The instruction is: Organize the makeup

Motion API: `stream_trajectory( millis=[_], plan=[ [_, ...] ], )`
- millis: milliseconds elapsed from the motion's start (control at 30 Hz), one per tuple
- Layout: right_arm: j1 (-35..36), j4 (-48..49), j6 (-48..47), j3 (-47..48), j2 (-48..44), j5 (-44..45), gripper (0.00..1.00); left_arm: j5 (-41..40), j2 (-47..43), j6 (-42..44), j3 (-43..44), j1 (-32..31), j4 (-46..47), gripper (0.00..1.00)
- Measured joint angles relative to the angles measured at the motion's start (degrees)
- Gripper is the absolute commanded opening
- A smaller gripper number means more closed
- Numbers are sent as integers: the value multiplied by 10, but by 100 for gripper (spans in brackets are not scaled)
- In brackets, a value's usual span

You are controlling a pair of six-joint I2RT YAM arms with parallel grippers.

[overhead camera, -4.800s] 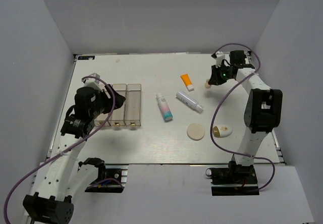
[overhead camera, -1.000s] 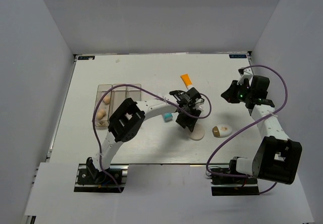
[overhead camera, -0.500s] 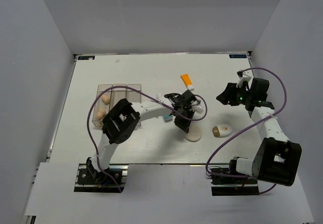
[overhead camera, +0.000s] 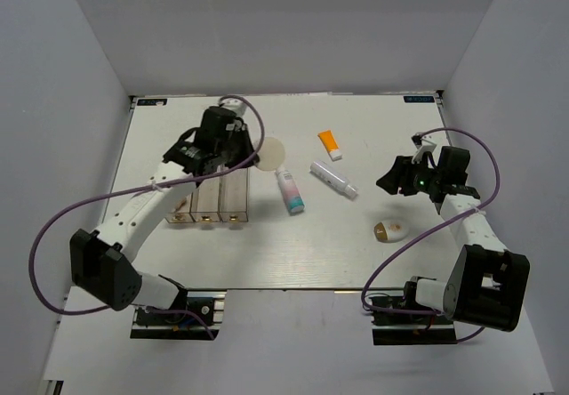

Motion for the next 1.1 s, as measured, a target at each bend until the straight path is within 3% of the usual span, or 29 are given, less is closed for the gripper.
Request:
stream_trajectory(
  millis=[333, 533, 833, 1100],
  plan=[
    [0, 23, -3, -9, 0, -11, 60, -160, -66, 0, -90, 156, -85, 0],
    [0, 28, -3, -18, 0, -12, 60, -239, -92, 0, -106, 226, -106, 0],
    [0, 33, -1, -27, 0, -16, 60, -316, -97, 11, -166, 266, -102, 0],
    [0, 40, 1, -27, 0, -17, 60, -332, -55, 32, -180, 270, -69, 6]
  ],
)
